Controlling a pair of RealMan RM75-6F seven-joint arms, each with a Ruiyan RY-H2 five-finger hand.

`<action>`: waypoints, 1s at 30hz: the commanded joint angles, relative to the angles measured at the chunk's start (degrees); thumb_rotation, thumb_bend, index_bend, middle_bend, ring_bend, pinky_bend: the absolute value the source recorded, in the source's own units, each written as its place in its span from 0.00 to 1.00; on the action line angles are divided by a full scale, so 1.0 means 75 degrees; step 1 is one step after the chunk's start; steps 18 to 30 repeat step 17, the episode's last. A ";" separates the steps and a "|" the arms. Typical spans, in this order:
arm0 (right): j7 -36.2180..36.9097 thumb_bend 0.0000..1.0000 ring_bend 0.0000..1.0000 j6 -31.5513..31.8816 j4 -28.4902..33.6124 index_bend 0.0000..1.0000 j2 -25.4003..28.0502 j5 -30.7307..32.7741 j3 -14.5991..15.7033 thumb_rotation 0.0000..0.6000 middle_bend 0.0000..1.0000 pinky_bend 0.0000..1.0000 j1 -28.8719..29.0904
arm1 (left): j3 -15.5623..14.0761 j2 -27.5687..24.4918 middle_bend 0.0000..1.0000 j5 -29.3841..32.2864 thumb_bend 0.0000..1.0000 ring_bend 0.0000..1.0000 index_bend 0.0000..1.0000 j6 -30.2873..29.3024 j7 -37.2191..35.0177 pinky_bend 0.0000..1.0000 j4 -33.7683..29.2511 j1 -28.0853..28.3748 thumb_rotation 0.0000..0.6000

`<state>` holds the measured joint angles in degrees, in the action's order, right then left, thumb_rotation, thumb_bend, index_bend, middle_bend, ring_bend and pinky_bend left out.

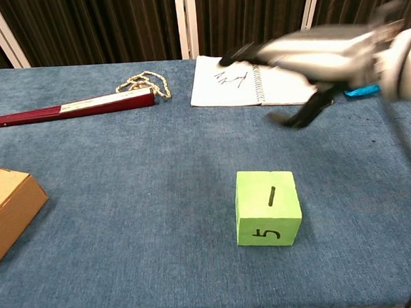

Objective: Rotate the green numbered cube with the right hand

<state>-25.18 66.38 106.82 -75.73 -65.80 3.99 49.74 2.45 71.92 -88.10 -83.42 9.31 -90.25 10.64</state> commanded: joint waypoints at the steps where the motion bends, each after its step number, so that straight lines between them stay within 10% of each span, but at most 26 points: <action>1: 0.0471 0.36 0.00 0.2054 -0.0121 0.00 0.0817 -0.1188 0.0554 1.00 0.00 0.00 -0.1674 | 0.0094 -0.0105 0.20 0.0270 0.00 0.17 0.26 0.0044 0.0169 0.16 0.0006 -0.0053 1.00; 14: 0.2757 0.37 0.00 0.4496 -0.2313 0.00 0.0777 -0.2225 0.0949 1.00 0.00 0.00 -0.4606 | 0.0080 -0.0254 0.20 0.0481 0.00 0.17 0.26 -0.0137 0.0562 0.16 -0.0374 -0.0257 1.00; 30: 0.2973 0.37 0.00 0.4310 -0.2517 0.00 0.0710 -0.2290 0.0891 1.00 0.00 0.00 -0.4746 | 0.0046 -0.0236 0.20 0.0420 0.00 0.17 0.26 -0.0204 0.0599 0.16 -0.0397 -0.0297 1.00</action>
